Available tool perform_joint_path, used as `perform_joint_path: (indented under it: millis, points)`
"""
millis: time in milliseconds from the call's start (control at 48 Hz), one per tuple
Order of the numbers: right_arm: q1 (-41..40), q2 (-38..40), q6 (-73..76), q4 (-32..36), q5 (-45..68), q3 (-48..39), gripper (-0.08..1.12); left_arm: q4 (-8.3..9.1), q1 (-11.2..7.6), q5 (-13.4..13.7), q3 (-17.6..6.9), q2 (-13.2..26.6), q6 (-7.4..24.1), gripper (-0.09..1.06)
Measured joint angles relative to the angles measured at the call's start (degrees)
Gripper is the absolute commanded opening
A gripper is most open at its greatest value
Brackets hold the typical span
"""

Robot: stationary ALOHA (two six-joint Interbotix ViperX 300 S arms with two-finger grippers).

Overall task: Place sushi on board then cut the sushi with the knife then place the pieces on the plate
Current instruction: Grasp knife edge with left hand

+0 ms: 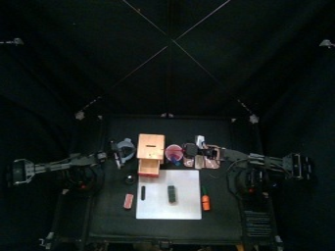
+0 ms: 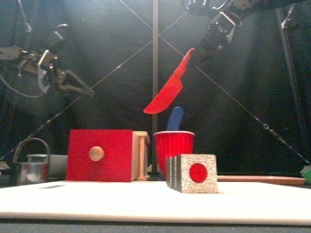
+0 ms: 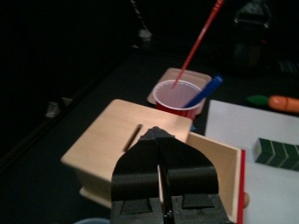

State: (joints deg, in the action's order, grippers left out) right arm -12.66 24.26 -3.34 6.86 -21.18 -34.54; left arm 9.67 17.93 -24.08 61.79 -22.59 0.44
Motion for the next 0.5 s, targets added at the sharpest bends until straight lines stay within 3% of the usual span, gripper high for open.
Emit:
perform_joint_path:
  millis: [42, 146, 292, 500]
  points:
    - [-0.1, -0.1, 0.1, -1.1, 2.5, -1.4, 0.45, 1.23, -0.53, -1.0, -1.6, 3.0, -0.2, 0.69]
    - [-0.1, -0.1, 0.0, -1.8, 5.5, -2.4, 0.45, 1.58, -1.32, -5.0, -3.2, 5.8, 0.0, 0.87]
    - [0.0, 0.0, -0.1, -1.8, 7.9, -2.4, 0.45, 1.67, -1.85, -8.7, -4.0, 6.9, -0.2, 0.87]
    - [0.2, 0.0, -0.1, -1.9, 11.3, -2.4, 0.45, 1.67, -2.81, -9.2, -6.9, 11.0, -0.1, 0.86]
